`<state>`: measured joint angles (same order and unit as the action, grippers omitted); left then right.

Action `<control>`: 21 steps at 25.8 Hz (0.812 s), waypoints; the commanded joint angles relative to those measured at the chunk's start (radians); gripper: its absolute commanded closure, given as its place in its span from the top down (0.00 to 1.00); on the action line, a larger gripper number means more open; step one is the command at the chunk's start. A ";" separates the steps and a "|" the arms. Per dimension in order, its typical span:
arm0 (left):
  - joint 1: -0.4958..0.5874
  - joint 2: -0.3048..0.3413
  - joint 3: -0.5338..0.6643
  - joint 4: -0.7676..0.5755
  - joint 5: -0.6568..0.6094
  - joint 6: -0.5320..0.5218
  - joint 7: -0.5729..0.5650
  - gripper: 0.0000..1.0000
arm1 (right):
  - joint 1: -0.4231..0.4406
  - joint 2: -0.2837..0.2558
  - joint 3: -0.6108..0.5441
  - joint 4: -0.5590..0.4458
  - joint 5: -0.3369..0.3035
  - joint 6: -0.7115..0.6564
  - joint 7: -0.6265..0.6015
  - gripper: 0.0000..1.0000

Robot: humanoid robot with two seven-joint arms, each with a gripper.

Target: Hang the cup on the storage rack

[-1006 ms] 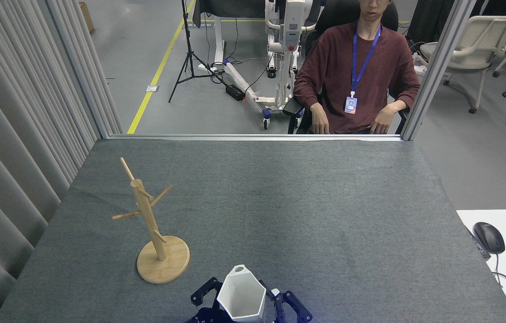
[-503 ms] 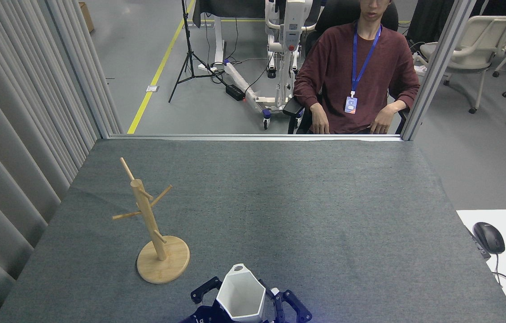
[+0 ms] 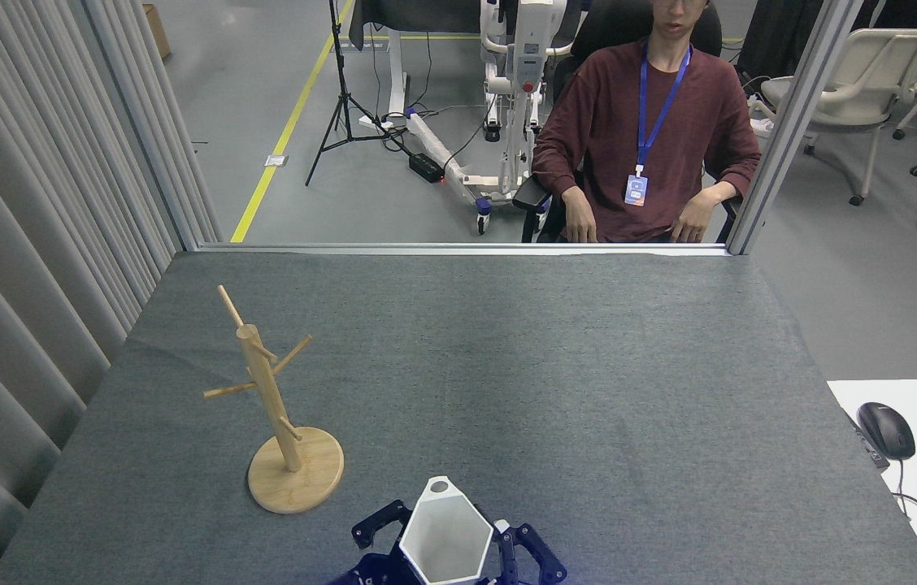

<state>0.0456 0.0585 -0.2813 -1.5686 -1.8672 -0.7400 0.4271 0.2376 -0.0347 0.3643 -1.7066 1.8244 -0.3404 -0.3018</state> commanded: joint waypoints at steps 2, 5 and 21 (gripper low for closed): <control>0.003 0.001 0.002 -0.002 0.000 0.002 0.015 0.39 | 0.000 0.001 -0.004 -0.002 -0.004 0.000 -0.051 0.98; 0.003 0.000 0.002 -0.002 0.000 0.002 0.015 0.39 | 0.000 0.001 -0.007 -0.002 -0.005 0.000 -0.057 0.98; -0.003 0.001 0.008 0.019 -0.003 0.011 0.013 0.39 | -0.008 0.038 -0.011 -0.057 -0.040 -0.002 -0.224 0.98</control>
<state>0.0458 0.0608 -0.2740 -1.5594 -1.8687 -0.7329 0.4400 0.2357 -0.0209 0.3545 -1.7491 1.8013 -0.3426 -0.5071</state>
